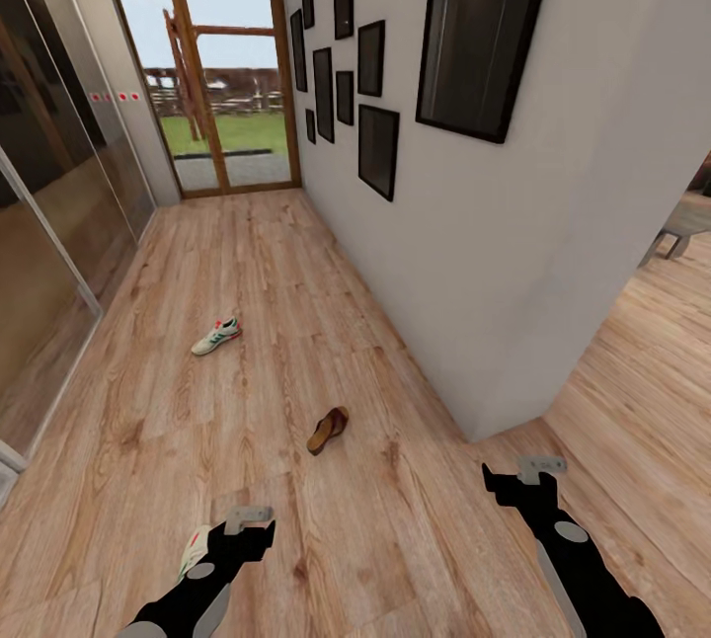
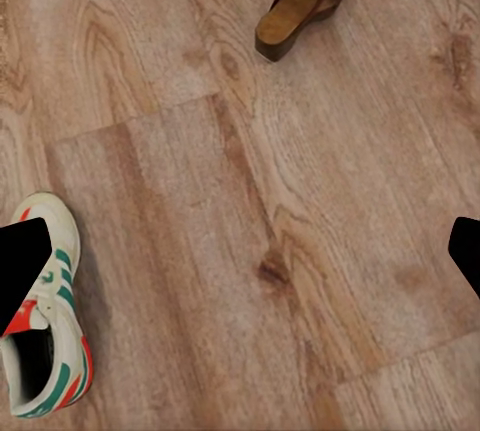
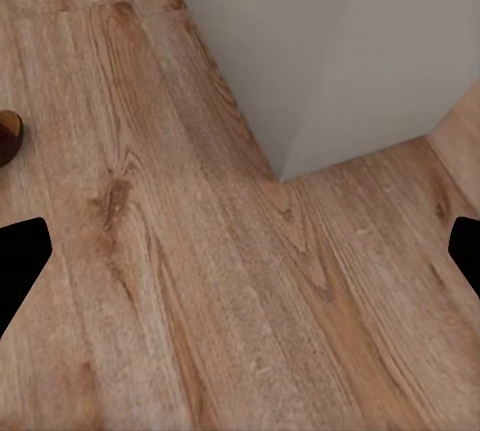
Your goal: Pick up the two gym shoes and the two sandals from the corridor floor and place them onto the hallstand (shoe rack) in the corridor, making sure they are on the rack and not on the floor. Arrange them so the two gym shoes are next to each other and the two sandals are next to each other.
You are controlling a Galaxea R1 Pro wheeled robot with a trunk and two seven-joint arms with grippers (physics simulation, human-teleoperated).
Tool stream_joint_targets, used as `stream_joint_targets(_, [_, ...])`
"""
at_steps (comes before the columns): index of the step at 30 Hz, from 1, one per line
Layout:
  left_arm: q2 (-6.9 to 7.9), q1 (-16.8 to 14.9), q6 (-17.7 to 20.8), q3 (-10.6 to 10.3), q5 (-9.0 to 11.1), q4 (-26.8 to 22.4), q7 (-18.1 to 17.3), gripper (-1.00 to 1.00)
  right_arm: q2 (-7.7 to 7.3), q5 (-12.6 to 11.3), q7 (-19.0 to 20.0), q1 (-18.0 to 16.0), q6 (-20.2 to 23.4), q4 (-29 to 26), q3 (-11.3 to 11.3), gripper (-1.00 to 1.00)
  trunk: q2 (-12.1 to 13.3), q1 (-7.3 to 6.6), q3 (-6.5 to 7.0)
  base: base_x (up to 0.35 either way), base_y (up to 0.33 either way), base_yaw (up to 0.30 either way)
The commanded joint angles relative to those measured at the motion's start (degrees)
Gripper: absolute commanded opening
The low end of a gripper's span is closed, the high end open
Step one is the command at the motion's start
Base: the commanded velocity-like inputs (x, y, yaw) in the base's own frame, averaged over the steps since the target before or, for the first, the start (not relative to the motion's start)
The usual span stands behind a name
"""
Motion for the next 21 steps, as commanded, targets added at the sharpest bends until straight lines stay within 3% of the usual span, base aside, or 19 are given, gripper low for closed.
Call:
stream_joint_targets(1, [0.03,0.0,-0.2,0.1,0.0,0.1,0.0,1.0,0.0,0.0,0.0,0.0,0.3,-0.1,0.0,1.0,0.0,0.0,-0.08,-0.001,-0.001,0.021])
stream_joint_targets(10, [0.23,0.0,-0.2,0.1,0.0,0.1,0.0,1.0,0.05,0.0,0.0,0.0,2.2,-0.1,0.0,1.0,0.0,0.0,-0.62,0.0,0.0,0.096])
stream_joint_targets(21, [0.36,0.0,-0.2,0.2,0.0,0.1,0.0,1.0,0.09,0.0,0.0,0.0,3.5,0.0,0.0,1.0,-4.4,2.41,-3.39,0.0,0.0,0.142])
